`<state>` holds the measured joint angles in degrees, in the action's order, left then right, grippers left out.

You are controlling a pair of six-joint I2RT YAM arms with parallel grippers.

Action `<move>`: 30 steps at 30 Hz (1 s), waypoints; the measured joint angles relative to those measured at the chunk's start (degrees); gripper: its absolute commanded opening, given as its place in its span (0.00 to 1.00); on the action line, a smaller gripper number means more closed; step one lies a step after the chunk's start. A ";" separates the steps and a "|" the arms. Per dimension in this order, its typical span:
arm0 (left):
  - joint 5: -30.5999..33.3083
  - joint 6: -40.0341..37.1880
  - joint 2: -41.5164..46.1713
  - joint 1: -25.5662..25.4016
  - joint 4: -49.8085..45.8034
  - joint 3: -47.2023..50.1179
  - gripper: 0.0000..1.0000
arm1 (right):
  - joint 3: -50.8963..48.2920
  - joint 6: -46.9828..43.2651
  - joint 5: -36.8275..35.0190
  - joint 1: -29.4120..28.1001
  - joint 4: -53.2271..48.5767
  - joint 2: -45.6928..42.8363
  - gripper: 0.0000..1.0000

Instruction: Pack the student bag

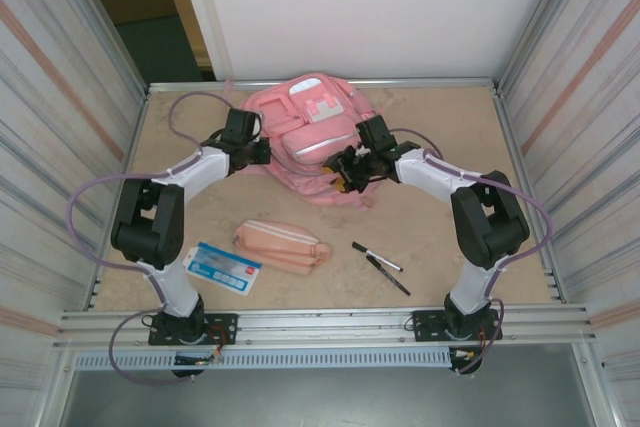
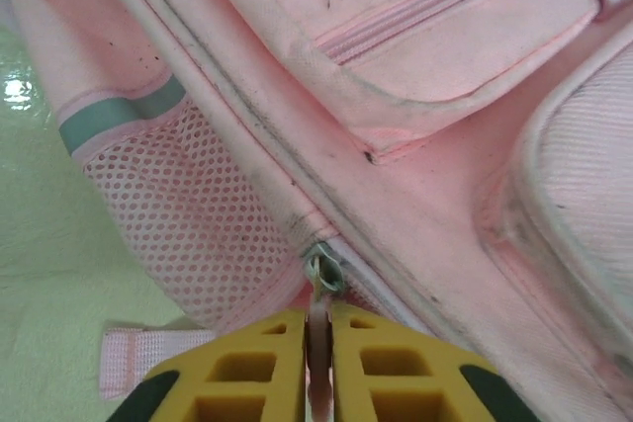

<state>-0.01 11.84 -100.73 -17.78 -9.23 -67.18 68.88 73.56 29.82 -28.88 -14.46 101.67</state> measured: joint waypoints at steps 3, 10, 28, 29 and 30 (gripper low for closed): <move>-4.96 -2.12 3.23 -0.17 1.11 2.43 0.32 | 0.04 -4.79 -0.92 0.90 -3.21 -0.35 0.48; -8.22 -9.07 11.47 -6.45 3.13 3.85 0.58 | 6.14 -19.63 -8.55 2.27 -15.98 -3.76 0.53; 2.14 -31.93 -9.99 -17.97 -0.48 -14.14 0.94 | 2.78 -39.95 -18.18 22.12 -25.90 -27.56 0.99; 3.21 -31.82 -11.63 -18.05 -1.22 -15.61 0.92 | 1.49 -39.69 -15.82 24.06 -25.64 -27.43 0.99; 4.61 -31.80 -13.14 -18.53 -1.55 -16.68 0.87 | 0.17 -39.54 -13.64 25.42 -25.42 -27.17 0.99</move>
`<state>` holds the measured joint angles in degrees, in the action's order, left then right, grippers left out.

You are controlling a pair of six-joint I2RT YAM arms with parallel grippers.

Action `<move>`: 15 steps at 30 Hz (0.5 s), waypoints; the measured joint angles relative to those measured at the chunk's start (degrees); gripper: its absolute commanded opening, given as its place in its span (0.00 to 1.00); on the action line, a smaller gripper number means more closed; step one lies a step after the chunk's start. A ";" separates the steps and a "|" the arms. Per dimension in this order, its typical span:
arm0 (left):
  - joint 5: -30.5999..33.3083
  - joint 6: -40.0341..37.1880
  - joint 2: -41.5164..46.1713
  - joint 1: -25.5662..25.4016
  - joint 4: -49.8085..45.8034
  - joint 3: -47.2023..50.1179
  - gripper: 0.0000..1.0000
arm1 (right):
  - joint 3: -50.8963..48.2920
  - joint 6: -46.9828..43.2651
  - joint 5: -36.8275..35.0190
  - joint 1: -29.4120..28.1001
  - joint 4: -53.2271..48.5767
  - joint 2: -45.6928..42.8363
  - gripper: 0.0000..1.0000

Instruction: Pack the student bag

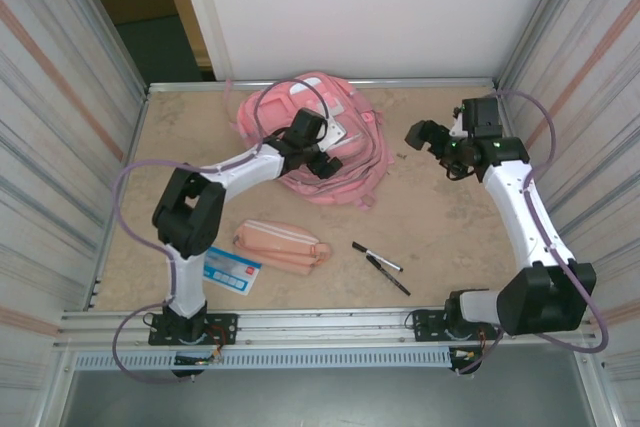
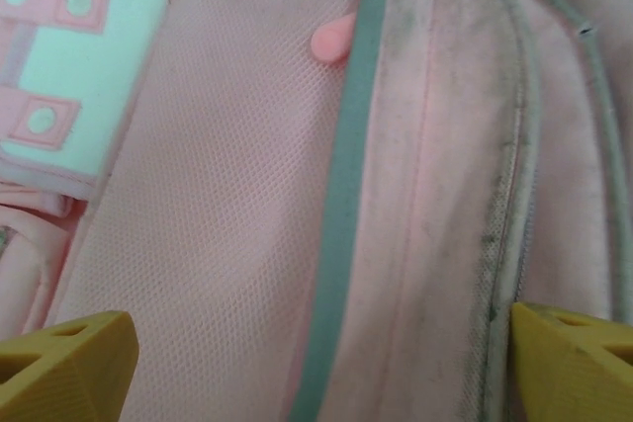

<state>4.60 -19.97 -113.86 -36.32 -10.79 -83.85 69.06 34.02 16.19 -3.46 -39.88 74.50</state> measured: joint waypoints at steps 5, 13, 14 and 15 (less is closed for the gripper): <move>5.18 -1.38 -3.87 -2.54 -1.27 -2.91 0.31 | -3.02 0.02 6.03 0.81 0.48 -0.11 0.99; 5.95 -2.93 -2.16 -2.67 -0.94 -2.67 0.00 | -4.55 0.24 9.38 0.55 2.73 -1.90 0.99; 5.95 -3.21 -1.20 -2.64 -0.81 -2.05 0.00 | -4.94 0.26 9.46 0.46 2.80 -1.90 0.99; 5.88 -3.52 -0.13 -2.56 -0.48 -1.31 0.00 | -5.44 0.28 9.57 0.17 2.84 -1.88 0.99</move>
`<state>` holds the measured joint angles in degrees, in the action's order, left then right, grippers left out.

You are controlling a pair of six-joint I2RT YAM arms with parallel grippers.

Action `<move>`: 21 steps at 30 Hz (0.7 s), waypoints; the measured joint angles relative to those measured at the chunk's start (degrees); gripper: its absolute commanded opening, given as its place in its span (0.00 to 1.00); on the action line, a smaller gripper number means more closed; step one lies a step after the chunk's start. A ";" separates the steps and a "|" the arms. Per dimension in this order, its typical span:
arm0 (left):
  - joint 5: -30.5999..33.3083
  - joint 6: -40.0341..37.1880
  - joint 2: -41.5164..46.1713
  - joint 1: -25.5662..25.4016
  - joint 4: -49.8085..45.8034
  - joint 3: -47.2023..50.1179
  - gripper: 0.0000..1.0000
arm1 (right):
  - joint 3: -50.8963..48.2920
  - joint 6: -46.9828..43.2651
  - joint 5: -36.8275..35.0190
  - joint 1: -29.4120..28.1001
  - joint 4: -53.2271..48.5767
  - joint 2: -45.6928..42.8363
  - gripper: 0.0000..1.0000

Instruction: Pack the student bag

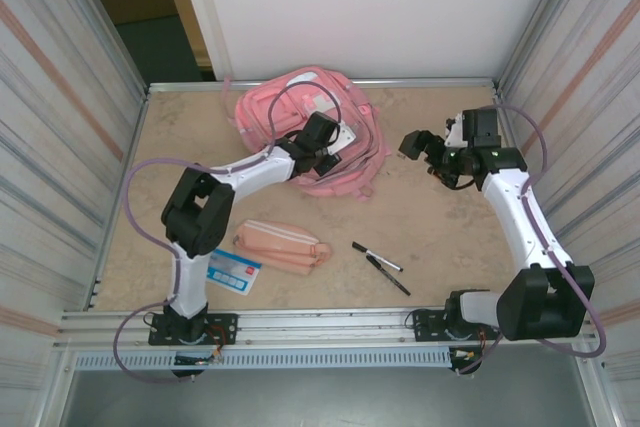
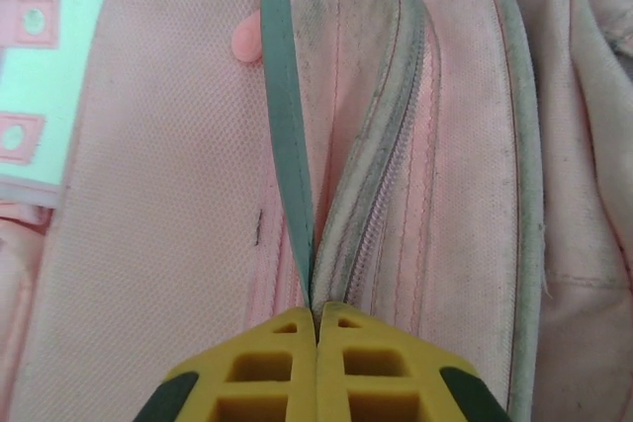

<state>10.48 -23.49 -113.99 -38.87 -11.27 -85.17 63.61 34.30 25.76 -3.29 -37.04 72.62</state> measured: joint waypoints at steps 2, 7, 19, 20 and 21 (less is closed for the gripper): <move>-0.37 -0.85 2.82 0.39 0.52 1.49 0.00 | -0.66 0.04 -0.07 -0.87 -0.02 0.00 0.99; -4.13 -2.25 10.49 2.95 0.87 2.91 0.00 | -0.85 0.17 -0.42 -4.31 1.07 0.39 0.99; -11.02 -1.46 14.08 7.32 -0.90 0.09 0.00 | -2.84 -0.04 -1.64 -8.74 3.87 4.66 0.99; -11.34 -1.16 14.03 7.32 -1.01 0.09 0.00 | -3.69 0.11 -1.64 -8.70 4.07 5.01 0.99; -11.61 -0.98 14.03 7.32 -1.05 0.09 0.00 | -4.31 0.20 -1.66 -8.70 4.04 5.29 1.00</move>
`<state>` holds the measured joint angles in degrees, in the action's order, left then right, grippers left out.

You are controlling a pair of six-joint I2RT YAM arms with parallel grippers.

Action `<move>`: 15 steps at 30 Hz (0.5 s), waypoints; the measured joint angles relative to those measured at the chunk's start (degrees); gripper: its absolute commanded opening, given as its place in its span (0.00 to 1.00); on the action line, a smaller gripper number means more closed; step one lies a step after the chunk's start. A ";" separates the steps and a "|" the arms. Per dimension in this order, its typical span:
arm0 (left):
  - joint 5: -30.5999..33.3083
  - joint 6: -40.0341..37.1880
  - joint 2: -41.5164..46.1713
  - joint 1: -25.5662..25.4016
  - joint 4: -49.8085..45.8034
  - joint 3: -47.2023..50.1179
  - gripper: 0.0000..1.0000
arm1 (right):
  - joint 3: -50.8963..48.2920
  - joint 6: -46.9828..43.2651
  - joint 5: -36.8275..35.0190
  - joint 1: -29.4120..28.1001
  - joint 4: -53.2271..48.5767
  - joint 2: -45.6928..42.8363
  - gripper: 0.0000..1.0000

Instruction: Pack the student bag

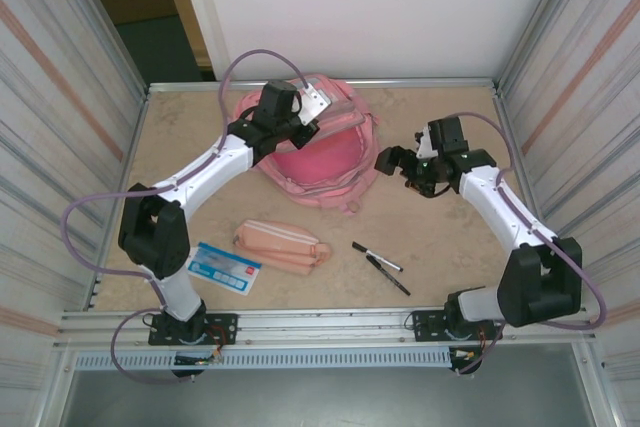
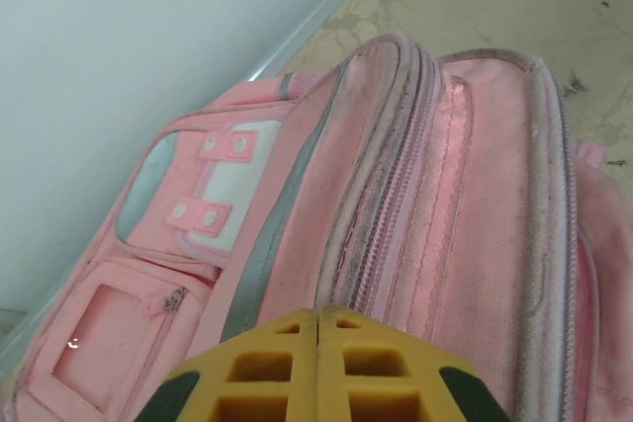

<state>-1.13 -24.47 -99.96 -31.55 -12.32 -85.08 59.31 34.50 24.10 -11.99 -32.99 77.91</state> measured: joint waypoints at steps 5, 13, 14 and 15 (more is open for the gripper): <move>-1.07 3.91 0.00 0.00 0.15 0.50 0.10 | 1.11 -2.03 2.21 -5.75 -0.22 6.10 0.94; -2.45 17.40 3.65 0.00 -0.52 10.73 0.34 | 1.11 -8.24 3.21 -23.08 -0.02 8.79 0.89; -2.45 19.39 5.03 0.00 -1.05 12.31 0.36 | 1.11 -8.68 3.26 -24.55 0.00 9.35 0.87; -2.40 21.81 6.80 0.00 -1.75 14.12 0.37 | 1.11 -9.29 3.41 -25.73 -0.02 10.10 0.85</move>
<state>-3.53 -2.66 -93.17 -31.55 -14.06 -70.96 60.42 25.21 27.51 -37.71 -33.01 88.01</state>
